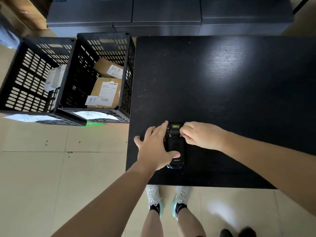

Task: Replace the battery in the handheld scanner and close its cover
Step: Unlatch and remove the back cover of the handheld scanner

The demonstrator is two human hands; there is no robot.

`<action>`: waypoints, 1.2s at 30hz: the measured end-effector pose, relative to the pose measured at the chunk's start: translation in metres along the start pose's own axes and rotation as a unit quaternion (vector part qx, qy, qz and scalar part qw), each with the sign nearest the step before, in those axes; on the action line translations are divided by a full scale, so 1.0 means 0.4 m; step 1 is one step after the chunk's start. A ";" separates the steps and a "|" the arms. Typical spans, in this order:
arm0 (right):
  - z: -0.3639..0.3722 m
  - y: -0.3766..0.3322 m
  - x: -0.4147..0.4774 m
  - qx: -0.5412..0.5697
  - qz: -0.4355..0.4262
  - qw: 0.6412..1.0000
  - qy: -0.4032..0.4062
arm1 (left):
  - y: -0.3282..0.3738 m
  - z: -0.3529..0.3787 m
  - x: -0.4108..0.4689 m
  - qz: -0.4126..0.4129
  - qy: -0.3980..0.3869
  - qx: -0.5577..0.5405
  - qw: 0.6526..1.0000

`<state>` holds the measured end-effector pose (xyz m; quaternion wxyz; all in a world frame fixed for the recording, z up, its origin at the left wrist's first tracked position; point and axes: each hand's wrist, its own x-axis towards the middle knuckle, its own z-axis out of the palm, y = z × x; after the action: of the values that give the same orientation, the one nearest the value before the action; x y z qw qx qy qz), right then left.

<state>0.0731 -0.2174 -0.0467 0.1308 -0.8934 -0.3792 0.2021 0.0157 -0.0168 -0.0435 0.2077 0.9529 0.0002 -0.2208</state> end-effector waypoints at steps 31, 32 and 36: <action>-0.052 0.060 0.058 -0.090 -0.157 0.977 -0.111 | 0.022 -0.003 -0.008 -0.032 0.003 0.002 0.999; -0.041 0.043 0.034 -0.043 -0.082 0.993 -0.080 | 0.027 -0.003 -0.010 -0.035 0.002 0.000 0.999; 0.033 -0.060 -0.071 0.240 0.216 0.939 0.121 | 0.045 -0.007 -0.024 -0.040 0.003 -0.018 0.999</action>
<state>0.0340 -0.2207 -0.0416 0.3396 -0.9135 -0.0986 0.2012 0.0098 -0.0313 -0.0301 0.2155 0.9491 0.0430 -0.2257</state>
